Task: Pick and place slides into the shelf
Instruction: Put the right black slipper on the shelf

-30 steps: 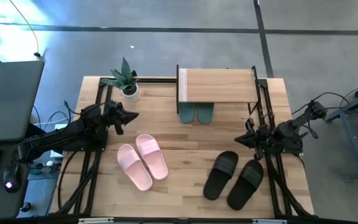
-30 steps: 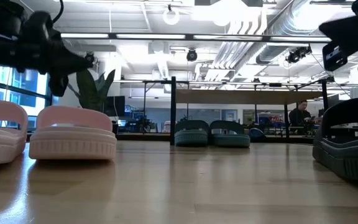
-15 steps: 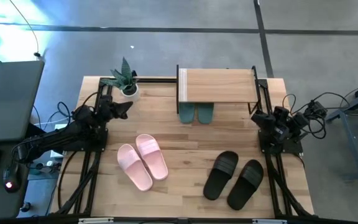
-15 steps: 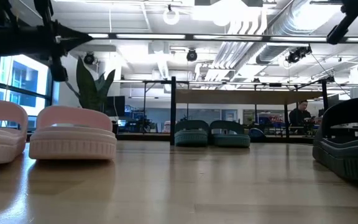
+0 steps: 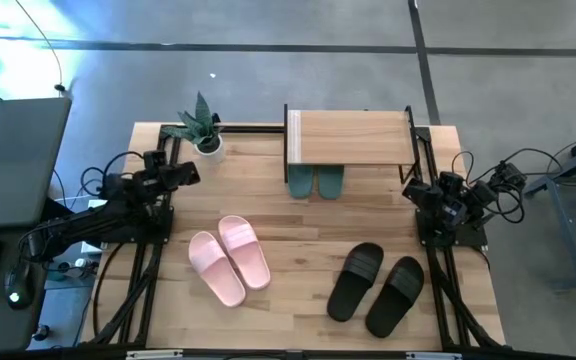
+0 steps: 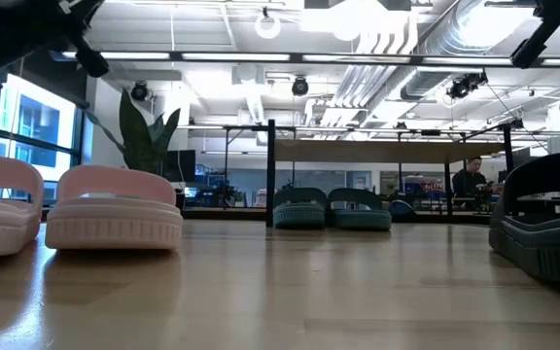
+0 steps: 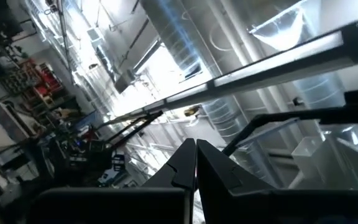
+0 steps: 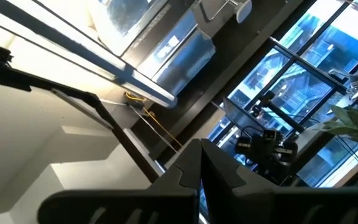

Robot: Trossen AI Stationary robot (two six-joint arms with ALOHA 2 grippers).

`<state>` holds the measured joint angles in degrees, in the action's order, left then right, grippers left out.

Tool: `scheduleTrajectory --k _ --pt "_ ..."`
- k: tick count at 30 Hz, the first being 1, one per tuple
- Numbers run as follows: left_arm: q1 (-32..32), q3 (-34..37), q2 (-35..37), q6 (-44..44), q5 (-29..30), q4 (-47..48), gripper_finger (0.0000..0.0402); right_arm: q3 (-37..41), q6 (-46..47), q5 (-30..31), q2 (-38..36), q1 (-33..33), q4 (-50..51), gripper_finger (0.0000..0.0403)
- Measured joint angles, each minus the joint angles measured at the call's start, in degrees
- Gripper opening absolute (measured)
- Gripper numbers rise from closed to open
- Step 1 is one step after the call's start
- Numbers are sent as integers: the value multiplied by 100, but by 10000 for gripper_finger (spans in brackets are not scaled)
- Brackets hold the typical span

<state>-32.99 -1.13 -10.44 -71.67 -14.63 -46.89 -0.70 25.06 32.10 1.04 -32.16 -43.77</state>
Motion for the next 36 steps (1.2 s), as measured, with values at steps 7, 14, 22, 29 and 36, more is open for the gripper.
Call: scheduleTrajectory --k 7,14,22,29,36 --pt "0 -979 -1 583 -220 -15 3 0 -2 -342 2 0 -370 0" --pt "2 -2638 -446 1637 -1104 25 3 -177 -424 -1186 2 0 -1119 0" --pt "0 -3787 -1854 1892 -2139 100 3 -1586 -1174 -1864 66 0 731 0" --pt "141 -4247 -3031 1679 -3054 100 3 -3164 -1224 -1582 951 0 2893 0" --pt "1219 -4453 -3408 2026 -2925 292 3 -4619 -1313 -1624 2156 0 4113 0"
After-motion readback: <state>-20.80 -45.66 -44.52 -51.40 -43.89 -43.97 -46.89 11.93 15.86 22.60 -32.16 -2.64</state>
